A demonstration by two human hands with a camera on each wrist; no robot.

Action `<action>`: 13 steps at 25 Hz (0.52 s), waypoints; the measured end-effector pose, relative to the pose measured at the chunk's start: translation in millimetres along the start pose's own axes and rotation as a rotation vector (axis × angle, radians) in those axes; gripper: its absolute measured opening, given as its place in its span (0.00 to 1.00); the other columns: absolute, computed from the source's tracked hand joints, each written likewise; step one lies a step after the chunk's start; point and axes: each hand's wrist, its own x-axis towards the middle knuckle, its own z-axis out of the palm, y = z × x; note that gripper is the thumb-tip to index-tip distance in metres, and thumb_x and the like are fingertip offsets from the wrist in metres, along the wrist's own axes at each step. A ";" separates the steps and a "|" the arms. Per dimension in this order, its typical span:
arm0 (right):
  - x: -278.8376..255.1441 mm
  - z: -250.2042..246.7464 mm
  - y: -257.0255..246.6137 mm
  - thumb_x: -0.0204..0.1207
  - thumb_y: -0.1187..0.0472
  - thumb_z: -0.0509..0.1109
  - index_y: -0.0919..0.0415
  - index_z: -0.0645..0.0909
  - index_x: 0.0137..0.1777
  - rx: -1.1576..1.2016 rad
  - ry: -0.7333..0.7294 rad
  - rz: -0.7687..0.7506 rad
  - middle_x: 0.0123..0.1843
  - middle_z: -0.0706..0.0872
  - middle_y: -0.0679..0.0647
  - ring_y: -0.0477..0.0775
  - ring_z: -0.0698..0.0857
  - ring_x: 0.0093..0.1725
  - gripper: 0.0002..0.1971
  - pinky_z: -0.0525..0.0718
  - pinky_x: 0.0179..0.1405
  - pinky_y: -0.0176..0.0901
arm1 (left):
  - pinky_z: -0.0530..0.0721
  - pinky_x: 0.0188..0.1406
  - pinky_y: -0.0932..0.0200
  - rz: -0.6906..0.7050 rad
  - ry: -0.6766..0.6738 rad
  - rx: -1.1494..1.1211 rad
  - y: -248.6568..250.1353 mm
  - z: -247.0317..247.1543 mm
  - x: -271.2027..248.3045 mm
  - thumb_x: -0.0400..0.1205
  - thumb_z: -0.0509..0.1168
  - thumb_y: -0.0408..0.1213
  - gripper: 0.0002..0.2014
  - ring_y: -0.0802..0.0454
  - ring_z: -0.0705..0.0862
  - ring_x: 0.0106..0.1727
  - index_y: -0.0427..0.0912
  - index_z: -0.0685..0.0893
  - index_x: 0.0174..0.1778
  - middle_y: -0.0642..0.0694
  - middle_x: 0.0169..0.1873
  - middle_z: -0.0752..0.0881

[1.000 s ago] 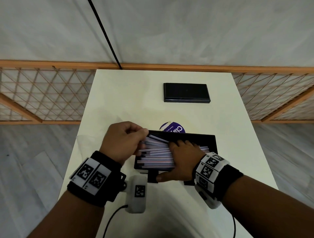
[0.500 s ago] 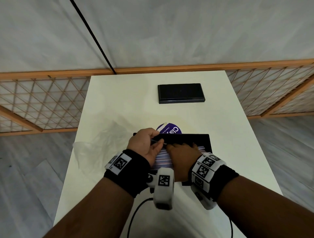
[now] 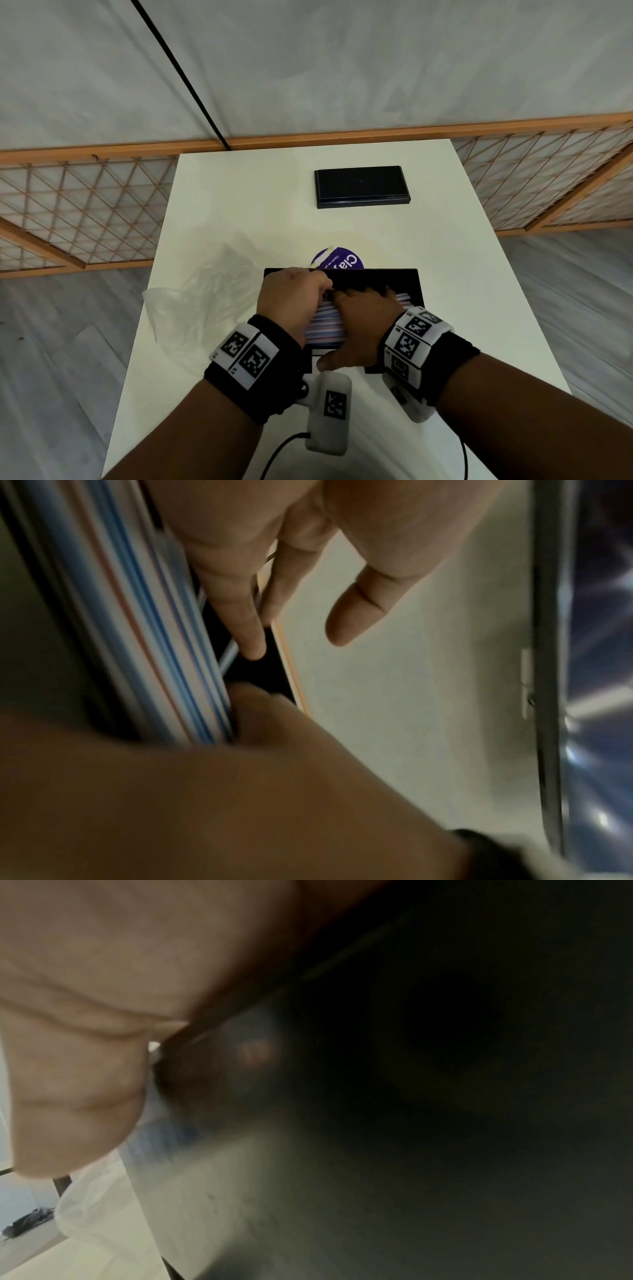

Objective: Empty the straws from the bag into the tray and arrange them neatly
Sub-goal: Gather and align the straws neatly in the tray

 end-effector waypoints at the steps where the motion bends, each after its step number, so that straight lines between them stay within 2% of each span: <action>1: 0.2 0.5 0.4 0.54 0.22 0.73 0.47 0.60 0.81 0.006 -0.002 0.004 0.79 0.73 0.50 0.60 0.70 0.78 0.57 0.56 0.78 0.75 | 0.87 0.55 0.42 0.059 0.021 0.085 0.5 -4.1 -1.0 0.67 0.74 0.33 0.04 0.41 0.86 0.42 0.46 0.85 0.33 0.42 0.36 0.88; 3: 0.7 0.9 0.3 0.54 0.23 0.73 0.48 0.61 0.81 0.004 -0.013 0.017 0.78 0.73 0.50 0.60 0.71 0.78 0.56 0.56 0.78 0.76 | 0.88 0.58 0.46 0.180 0.055 0.284 2.0 -10.4 -2.2 0.72 0.73 0.33 0.07 0.42 0.89 0.47 0.50 0.86 0.34 0.49 0.36 0.88; 5: 1.6 1.1 -1.7 0.54 0.23 0.73 0.49 0.63 0.79 -0.007 -0.005 0.016 0.77 0.75 0.50 0.61 0.72 0.76 0.55 0.57 0.78 0.76 | 0.84 0.59 0.57 0.288 0.073 0.504 2.9 -15.1 -1.2 0.77 0.70 0.34 0.08 0.46 0.89 0.52 0.52 0.91 0.46 0.54 0.41 0.88; 6: 1.8 1.0 -2.2 0.54 0.22 0.73 0.49 0.64 0.79 -0.009 0.004 0.011 0.76 0.75 0.50 0.61 0.73 0.76 0.55 0.58 0.78 0.76 | 0.81 0.57 0.62 0.331 0.089 0.585 2.6 -17.5 1.6 0.78 0.70 0.36 0.10 0.49 0.88 0.53 0.52 0.91 0.52 0.55 0.43 0.88; 8: 1.6 0.8 -1.8 0.52 0.21 0.72 0.48 0.64 0.79 -0.009 0.011 0.007 0.76 0.76 0.50 0.60 0.73 0.76 0.56 0.59 0.77 0.76 | 0.80 0.56 0.65 0.375 0.138 0.650 2.8 -20.9 10.0 0.80 0.69 0.37 0.09 0.53 0.88 0.51 0.52 0.90 0.53 0.55 0.45 0.90; 10: 0.7 1.0 -1.7 0.53 0.21 0.73 0.48 0.62 0.80 -0.016 0.004 0.009 0.77 0.75 0.50 0.60 0.73 0.76 0.57 0.59 0.77 0.76 | 0.86 0.58 0.59 0.400 0.159 0.636 4.0 -23.8 19.7 0.79 0.71 0.37 0.04 0.52 0.91 0.46 0.50 0.90 0.46 0.52 0.42 0.92; 13: 0.8 0.6 -2.0 0.52 0.21 0.72 0.50 0.62 0.78 -0.009 0.007 0.020 0.74 0.78 0.51 0.61 0.76 0.73 0.57 0.60 0.77 0.75 | 0.91 0.52 0.48 0.407 0.161 0.615 10.3 -32.9 23.6 0.77 0.73 0.38 0.04 0.49 0.93 0.40 0.50 0.88 0.37 0.51 0.36 0.92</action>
